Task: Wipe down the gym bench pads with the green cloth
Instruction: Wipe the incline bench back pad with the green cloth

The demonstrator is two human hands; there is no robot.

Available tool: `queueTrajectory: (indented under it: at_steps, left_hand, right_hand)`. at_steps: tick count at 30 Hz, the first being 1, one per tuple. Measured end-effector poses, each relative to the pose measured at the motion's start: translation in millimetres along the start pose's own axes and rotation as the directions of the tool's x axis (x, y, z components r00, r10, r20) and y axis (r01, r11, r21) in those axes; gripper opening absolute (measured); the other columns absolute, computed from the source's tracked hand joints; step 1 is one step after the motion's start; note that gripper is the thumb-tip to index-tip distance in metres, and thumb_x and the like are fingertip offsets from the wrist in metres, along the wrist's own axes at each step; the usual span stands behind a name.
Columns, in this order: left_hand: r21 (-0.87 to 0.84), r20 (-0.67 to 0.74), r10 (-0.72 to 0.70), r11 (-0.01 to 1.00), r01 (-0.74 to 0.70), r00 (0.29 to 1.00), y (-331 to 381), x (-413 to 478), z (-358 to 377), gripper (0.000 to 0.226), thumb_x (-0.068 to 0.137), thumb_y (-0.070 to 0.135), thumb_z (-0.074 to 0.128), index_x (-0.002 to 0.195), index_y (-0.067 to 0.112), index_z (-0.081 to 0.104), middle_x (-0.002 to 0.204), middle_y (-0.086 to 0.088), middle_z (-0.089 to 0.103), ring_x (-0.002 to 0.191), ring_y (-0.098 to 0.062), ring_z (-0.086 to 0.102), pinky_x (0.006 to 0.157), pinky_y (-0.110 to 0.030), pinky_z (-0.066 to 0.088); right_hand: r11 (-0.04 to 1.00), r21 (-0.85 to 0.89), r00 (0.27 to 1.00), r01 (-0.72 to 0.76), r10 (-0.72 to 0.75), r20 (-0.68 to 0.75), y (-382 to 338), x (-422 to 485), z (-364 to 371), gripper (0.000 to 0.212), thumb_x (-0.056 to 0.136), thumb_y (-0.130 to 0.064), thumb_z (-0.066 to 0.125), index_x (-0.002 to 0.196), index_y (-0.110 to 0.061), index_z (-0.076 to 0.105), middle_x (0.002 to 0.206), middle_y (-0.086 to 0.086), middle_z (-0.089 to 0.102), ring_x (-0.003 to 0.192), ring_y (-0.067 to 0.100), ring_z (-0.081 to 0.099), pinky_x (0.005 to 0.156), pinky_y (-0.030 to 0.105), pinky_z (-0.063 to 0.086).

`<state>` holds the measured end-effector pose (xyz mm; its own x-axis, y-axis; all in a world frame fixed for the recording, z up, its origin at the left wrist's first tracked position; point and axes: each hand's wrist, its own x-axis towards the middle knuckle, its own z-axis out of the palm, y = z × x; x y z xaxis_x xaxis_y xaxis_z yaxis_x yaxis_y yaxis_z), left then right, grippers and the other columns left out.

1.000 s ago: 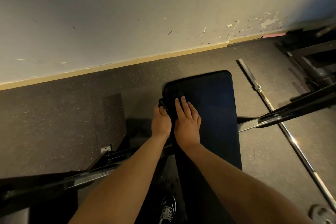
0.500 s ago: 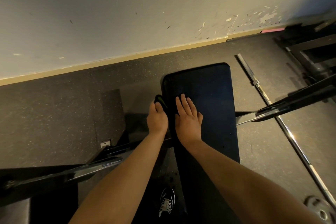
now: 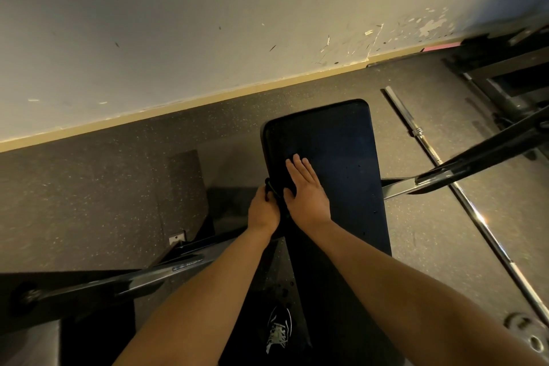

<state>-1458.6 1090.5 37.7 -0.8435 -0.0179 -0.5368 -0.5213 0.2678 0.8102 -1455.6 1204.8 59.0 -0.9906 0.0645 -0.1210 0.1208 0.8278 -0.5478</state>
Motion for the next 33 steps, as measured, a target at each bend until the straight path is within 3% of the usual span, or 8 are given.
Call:
queueTrajectory:
  at_steps: [4, 9, 13, 16, 20, 25, 30, 33]
  left_hand:
    - [-0.115, -0.057, 0.145, 0.982, -0.151, 0.988, 15.9, -12.2, -12.9, 0.03, 0.106, 0.018, 0.044, 0.129, 0.038, 0.051, 0.117, 0.017, 0.059, 0.112, -0.004, 0.057, 0.088, -0.019, 0.045]
    - [-0.198, -0.109, 0.205, 0.954, -0.224, 0.973, 30.4, -20.3, -27.6, 0.06, 0.105, 0.01, 0.047, 0.153, 0.039, 0.025, 0.122, 0.02, 0.049, 0.099, 0.013, 0.056, 0.071, -0.007, 0.045]
    - [-0.248, -0.104, 0.22, 0.939, -0.24, 0.97, 37.6, -19.8, -36.6, 0.057, 0.104, 0.007, 0.042, 0.15, 0.039, 0.033, 0.118, 0.024, 0.048, 0.101, 0.013, 0.055, 0.079, -0.01, 0.044]
    - [-0.218, -0.062, 0.243, 0.943, -0.251, 0.968, 45.3, -14.5, -34.0, 0.051, 0.104, 0.009, 0.04, 0.148, 0.035, 0.041, 0.137, 0.01, 0.05, 0.124, -0.005, 0.051, 0.104, -0.028, 0.045]
    - [-0.075, -0.048, 0.356, 0.93, -0.359, 0.933, 56.5, -8.0, -26.9, 0.045, 0.103, 0.011, 0.047, 0.144, 0.03, 0.048, 0.137, 0.011, 0.056, 0.124, -0.003, 0.054, 0.103, -0.025, 0.045]
    - [0.009, -0.141, 0.289, 0.957, -0.291, 0.947, 57.5, 3.1, -25.4, 0.055, 0.101, 0.005, 0.046, 0.151, 0.024, 0.036, 0.153, 0.002, 0.043, 0.141, -0.014, 0.04, 0.111, -0.031, 0.038]
    - [0.203, -0.063, 0.423, 0.892, -0.403, 0.904, 64.8, 9.0, -15.6, 0.072, 0.099, -0.002, 0.045, 0.158, 0.033, 0.021, 0.165, 0.005, 0.02, 0.148, -0.01, 0.025, 0.102, -0.011, 0.035]
    - [0.336, -0.016, 0.479, 0.829, -0.447, 0.878, 65.7, 15.3, -10.5, 0.072, 0.099, -0.002, 0.049, 0.159, 0.028, 0.021, 0.168, 0.006, 0.006, 0.152, -0.011, 0.014, 0.109, -0.017, 0.035]
  right_hand:
    - [0.986, 0.164, 1.0, 0.008, -0.006, -0.015, -9.1, -5.8, -7.2, 0.058, 0.098, -0.026, 0.057, 0.151, -0.031, 0.035, 0.153, -0.004, 0.035, 0.145, 0.015, 0.025, 0.115, 0.035, 0.034]
    - [0.9, 0.43, 0.998, 0.066, -0.058, -0.033, -27.1, -9.4, -8.9, 0.055, 0.096, -0.014, 0.06, 0.141, -0.033, 0.037, 0.132, -0.002, 0.047, 0.113, 0.004, 0.054, 0.09, 0.02, 0.051]
    - [0.924, 0.347, 0.985, 0.161, -0.17, -0.007, -32.1, 1.2, -15.9, 0.055, 0.093, 0.0, 0.056, 0.137, -0.03, 0.042, 0.132, 0.002, 0.045, 0.112, 0.016, 0.056, 0.092, 0.025, 0.051]
    - [0.945, 0.261, 0.974, 0.198, -0.16, -0.16, -31.8, 9.9, -20.1, 0.045, 0.092, 0.0, 0.055, 0.13, -0.023, 0.052, 0.127, 0.002, 0.047, 0.107, 0.018, 0.056, 0.092, 0.035, 0.054]
    - [0.979, 0.1, 0.935, 0.177, -0.135, -0.328, -25.5, 21.8, -22.6, 0.046, 0.09, -0.006, 0.062, 0.133, -0.022, 0.052, 0.133, 0.005, 0.044, 0.116, 0.021, 0.048, 0.09, 0.033, 0.054]
    - [0.954, -0.204, 0.955, 0.218, -0.251, -0.156, -17.8, 29.4, -1.4, 0.071, 0.088, -0.016, 0.066, 0.15, -0.03, 0.036, 0.142, 0.01, 0.034, 0.123, 0.03, 0.04, 0.099, 0.04, 0.048]
    - [0.914, -0.304, 0.942, 0.268, -0.314, -0.116, -4.6, 36.4, -14.3, 0.071, 0.089, -0.016, 0.063, 0.152, -0.029, 0.033, 0.131, 0.012, 0.041, 0.108, 0.028, 0.045, 0.09, 0.04, 0.052]
    - [0.927, -0.29, 0.948, 0.236, -0.285, -0.14, 11.0, 44.2, -31.3, 0.076, 0.087, -0.009, 0.06, 0.153, -0.031, 0.031, 0.129, 0.012, 0.04, 0.107, 0.03, 0.044, 0.086, 0.039, 0.054]
